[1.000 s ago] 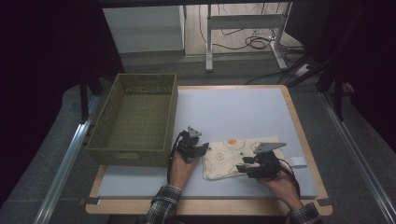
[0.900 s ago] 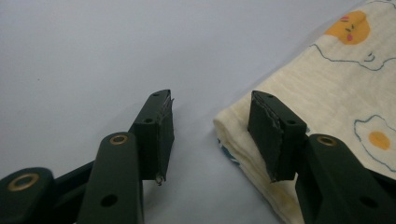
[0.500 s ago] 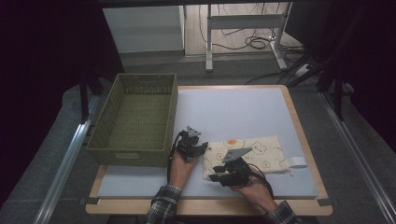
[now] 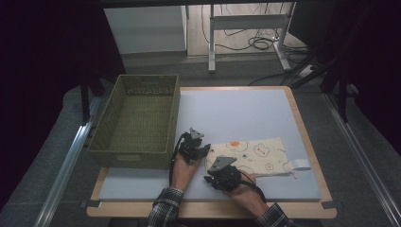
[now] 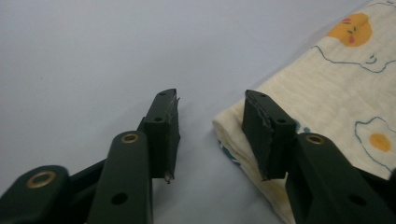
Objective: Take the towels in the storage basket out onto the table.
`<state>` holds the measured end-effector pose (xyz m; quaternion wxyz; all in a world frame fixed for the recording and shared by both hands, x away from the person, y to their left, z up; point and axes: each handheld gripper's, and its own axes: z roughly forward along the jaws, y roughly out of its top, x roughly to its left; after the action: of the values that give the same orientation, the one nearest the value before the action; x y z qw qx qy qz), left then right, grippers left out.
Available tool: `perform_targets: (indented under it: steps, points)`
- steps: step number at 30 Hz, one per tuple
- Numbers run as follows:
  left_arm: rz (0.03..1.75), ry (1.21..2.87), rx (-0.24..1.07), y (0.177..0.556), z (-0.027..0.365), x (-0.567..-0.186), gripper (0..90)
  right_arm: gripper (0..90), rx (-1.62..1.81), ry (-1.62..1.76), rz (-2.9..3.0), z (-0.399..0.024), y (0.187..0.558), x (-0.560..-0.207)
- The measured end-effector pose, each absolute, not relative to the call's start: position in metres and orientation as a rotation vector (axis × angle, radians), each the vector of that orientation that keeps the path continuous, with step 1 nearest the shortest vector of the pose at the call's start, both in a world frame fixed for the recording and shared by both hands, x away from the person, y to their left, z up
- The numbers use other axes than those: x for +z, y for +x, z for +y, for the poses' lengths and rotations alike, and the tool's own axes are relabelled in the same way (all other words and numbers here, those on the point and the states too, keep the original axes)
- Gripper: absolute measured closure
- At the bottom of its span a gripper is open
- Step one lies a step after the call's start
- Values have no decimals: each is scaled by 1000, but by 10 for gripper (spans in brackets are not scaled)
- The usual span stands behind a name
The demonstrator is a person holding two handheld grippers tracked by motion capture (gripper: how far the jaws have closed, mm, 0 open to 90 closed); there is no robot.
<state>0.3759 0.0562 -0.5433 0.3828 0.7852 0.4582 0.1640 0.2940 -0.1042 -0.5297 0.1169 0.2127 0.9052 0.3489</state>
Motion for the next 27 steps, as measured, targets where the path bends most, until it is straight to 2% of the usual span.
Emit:
perform_targets:
  steps: [3, 4, 5, 8, 20, 27]
  points:
    - [1130, 2023, 419, 374, 55, -543, 696, 835, 1031, 647, 2640, -107, 297, -530]
    - [1099, 2041, 417, 374, 54, -543, 696, 835, 1031, 647, 2640, -107, 297, -530]
    - [1071, 2054, 408, 374, 53, -542, 788, 844, 1066, 689, 2657, -110, 300, -530]
    - [1053, 2063, 396, 374, 53, -542, 858, 846, 1100, 707, 2665, -112, 303, -531]
    - [1045, 1985, 380, 375, 51, -529, 870, 845, 1217, 738, 2639, -132, 302, -514]
    - [983, 1969, 379, 382, 30, -508, 870, 845, 1252, 763, 2574, -157, 301, -495]
